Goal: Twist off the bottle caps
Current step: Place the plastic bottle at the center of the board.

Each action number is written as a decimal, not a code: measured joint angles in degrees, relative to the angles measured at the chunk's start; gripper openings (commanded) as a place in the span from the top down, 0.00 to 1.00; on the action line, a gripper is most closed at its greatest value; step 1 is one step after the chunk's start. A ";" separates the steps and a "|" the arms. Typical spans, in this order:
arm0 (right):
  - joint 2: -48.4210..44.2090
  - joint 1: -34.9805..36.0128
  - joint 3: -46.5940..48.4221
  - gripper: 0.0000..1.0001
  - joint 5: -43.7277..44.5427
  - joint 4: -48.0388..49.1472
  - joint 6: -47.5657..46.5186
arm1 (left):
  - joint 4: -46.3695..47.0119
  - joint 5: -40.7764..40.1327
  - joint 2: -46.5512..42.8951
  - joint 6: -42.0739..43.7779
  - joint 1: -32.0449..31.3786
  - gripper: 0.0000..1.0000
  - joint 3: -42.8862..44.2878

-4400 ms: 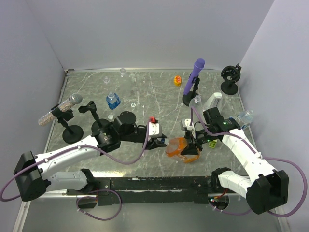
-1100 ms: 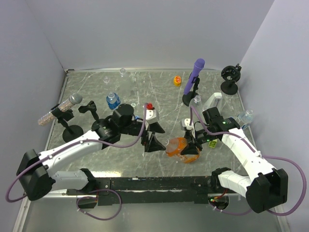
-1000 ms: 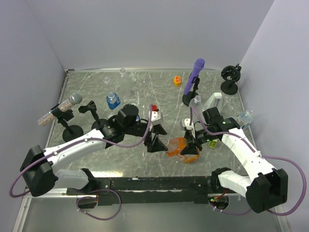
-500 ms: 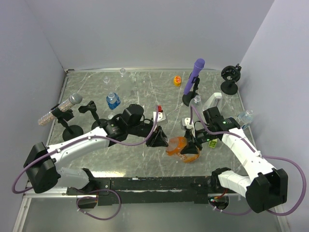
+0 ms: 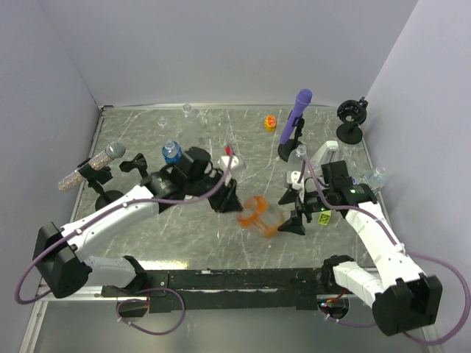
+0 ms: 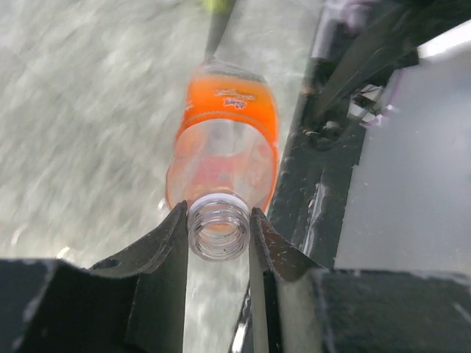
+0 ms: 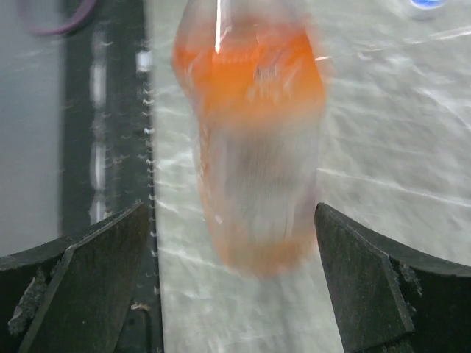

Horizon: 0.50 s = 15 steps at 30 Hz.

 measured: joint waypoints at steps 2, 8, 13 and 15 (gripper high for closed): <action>-2.43 -2.23 0.00 0.01 0.94 2.82 2.45 | -5.70 -2.27 -0.15 -0.70 3.10 0.99 2.89; -7.65 -5.92 -0.35 0.01 3.08 7.61 8.00 | -17.59 -16.98 1.57 -2.27 13.40 0.99 15.85; -6.78 -6.03 -0.72 0.01 3.23 8.33 9.14 | -21.94 -27.15 11.54 -2.49 13.77 0.99 29.57; -6.58 -6.03 -0.76 0.01 3.21 8.37 9.29 | -23.26 -30.32 16.41 -2.45 14.08 0.99 33.62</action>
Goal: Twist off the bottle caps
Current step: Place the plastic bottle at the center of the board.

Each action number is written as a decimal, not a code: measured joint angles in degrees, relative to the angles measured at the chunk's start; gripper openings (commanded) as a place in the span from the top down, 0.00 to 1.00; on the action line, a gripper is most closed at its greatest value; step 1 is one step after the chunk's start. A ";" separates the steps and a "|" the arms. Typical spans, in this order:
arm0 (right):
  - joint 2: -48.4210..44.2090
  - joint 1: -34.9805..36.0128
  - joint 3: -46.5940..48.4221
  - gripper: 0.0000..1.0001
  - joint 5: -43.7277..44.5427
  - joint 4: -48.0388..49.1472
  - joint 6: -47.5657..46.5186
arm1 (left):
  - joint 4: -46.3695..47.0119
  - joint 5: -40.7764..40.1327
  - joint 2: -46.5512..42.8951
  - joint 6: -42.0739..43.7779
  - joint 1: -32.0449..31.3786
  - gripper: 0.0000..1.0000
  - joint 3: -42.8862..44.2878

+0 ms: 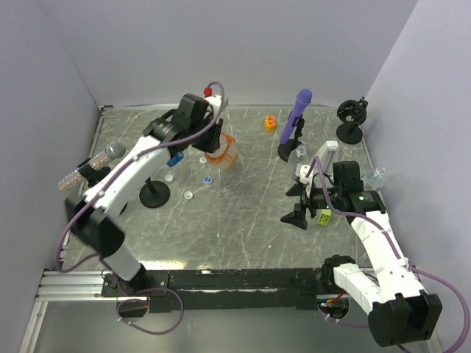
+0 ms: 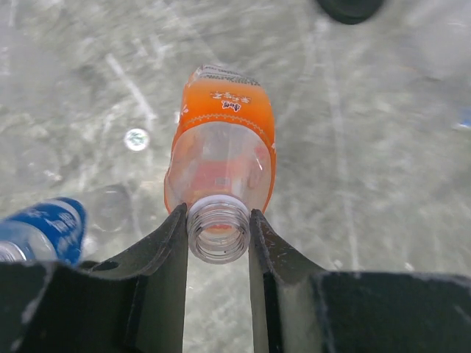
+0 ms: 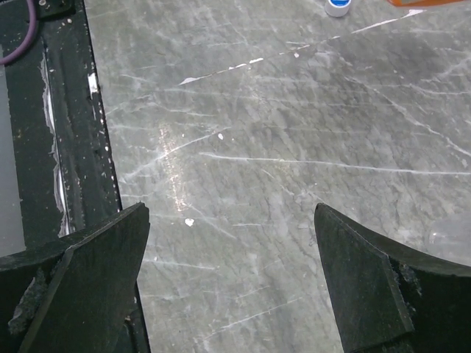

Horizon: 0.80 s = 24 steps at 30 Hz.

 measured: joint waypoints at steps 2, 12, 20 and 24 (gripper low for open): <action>0.04 0.00 0.00 0.01 -0.11 0.02 0.04 | -2.64 -3.04 6.05 0.09 0.57 0.99 5.35; 0.11 0.00 0.00 0.01 -0.39 0.02 0.04 | -11.91 -10.29 27.69 2.14 2.47 0.89 27.41; 0.59 0.02 0.00 0.01 -0.63 0.00 0.00 | -13.31 -10.45 31.45 2.71 4.57 0.64 31.54; 0.72 0.02 0.00 0.01 -0.63 0.02 0.00 | -13.20 -10.25 31.47 2.91 5.46 0.48 31.54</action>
